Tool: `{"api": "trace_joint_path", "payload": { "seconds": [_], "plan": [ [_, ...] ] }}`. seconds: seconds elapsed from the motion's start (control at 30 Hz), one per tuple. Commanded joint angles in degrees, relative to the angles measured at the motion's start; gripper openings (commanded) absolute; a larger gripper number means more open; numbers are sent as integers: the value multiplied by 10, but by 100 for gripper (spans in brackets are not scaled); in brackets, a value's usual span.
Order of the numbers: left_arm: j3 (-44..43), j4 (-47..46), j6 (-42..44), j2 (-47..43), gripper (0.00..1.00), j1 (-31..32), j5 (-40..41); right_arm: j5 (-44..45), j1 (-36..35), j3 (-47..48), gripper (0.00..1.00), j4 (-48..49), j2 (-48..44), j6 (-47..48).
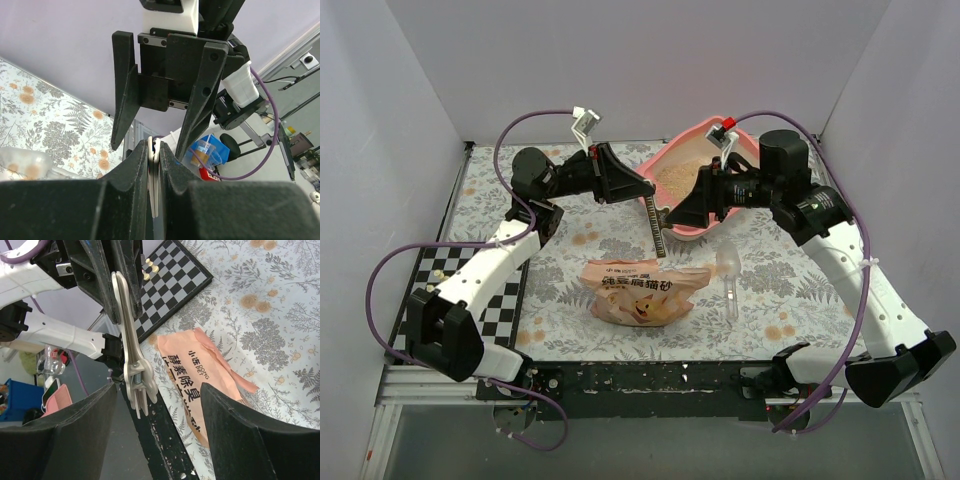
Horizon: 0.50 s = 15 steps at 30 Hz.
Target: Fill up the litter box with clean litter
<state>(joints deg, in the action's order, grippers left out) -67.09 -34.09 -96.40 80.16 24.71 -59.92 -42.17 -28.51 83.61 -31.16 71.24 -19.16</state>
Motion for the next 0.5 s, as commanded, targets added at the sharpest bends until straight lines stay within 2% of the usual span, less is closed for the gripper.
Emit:
{"api": "trace_joint_path", "payload": {
  "seconds": [0.0,0.13,0.37,0.43,0.47],
  "plan": [
    [-1,-21,-7,-28,0,1,-12,-35,-1,8,73,48,-8,-13],
    [1,-27,-10,-27,0,1,-12,-52,-10,-9,67,88,-11,-36],
    [1,-36,-16,-25,1,1,-12,-53,-30,-17,59,93,1,-37],
    [0,-35,-16,-25,2,1,-13,-53,-32,-17,50,94,0,-37],
    [1,-34,-17,-24,2,1,-13,-52,-33,-15,40,94,2,-36]
  ]
}}
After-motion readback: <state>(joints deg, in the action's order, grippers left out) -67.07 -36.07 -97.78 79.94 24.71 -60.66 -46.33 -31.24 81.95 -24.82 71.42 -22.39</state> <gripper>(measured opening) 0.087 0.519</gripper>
